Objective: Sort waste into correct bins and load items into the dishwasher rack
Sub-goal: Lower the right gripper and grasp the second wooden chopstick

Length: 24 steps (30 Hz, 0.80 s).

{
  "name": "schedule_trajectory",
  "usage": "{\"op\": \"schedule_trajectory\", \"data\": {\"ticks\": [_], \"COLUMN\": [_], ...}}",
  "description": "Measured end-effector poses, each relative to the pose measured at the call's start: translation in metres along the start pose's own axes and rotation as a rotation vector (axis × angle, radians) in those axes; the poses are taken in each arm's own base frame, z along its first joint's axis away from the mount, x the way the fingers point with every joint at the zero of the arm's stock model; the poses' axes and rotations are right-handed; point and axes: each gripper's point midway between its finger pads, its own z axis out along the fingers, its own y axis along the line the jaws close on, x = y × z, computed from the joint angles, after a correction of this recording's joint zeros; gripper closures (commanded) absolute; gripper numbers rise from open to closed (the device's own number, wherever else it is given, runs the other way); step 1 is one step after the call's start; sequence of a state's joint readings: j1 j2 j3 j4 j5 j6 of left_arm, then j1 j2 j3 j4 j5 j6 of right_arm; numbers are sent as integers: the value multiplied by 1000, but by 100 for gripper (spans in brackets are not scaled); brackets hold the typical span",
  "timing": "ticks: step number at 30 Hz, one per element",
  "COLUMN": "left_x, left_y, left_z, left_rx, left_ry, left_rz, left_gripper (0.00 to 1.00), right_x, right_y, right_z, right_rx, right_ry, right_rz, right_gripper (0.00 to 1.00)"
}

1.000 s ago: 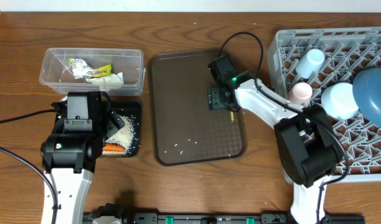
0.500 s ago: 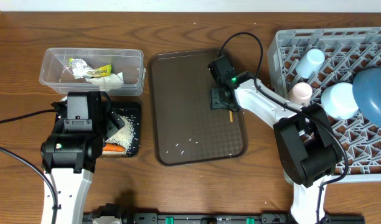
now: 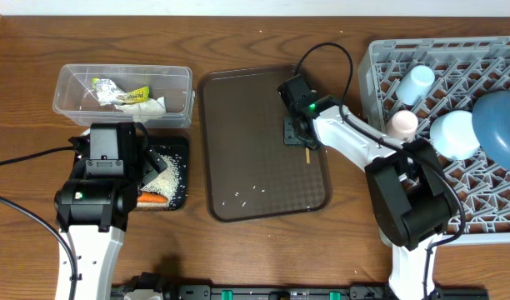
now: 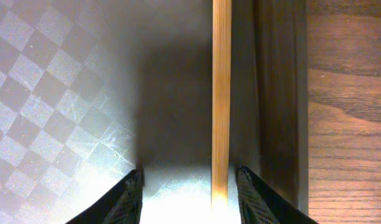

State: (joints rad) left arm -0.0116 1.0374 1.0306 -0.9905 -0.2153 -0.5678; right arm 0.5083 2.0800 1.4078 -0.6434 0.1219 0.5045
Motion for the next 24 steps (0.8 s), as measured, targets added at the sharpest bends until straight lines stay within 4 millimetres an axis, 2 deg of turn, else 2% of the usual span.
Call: {"op": "schedule_trajectory", "data": {"ticks": [8,20,24], "left_x": [0,0,0], "left_y": [0,0,0], "left_z": [0,0,0], "left_rx": [0,0,0], "left_ry": [0,0,0], "left_rz": [0,0,0], "left_gripper": [2,2,2], "right_x": [-3,-15,-16], "right_y": [0,-1,-3], "right_z": [1,3,4], "right_rx": [8,25,33], "right_ry": [-7,-61,-67], "right_rz": [37,50,60], "right_gripper": [68,70,74]}}
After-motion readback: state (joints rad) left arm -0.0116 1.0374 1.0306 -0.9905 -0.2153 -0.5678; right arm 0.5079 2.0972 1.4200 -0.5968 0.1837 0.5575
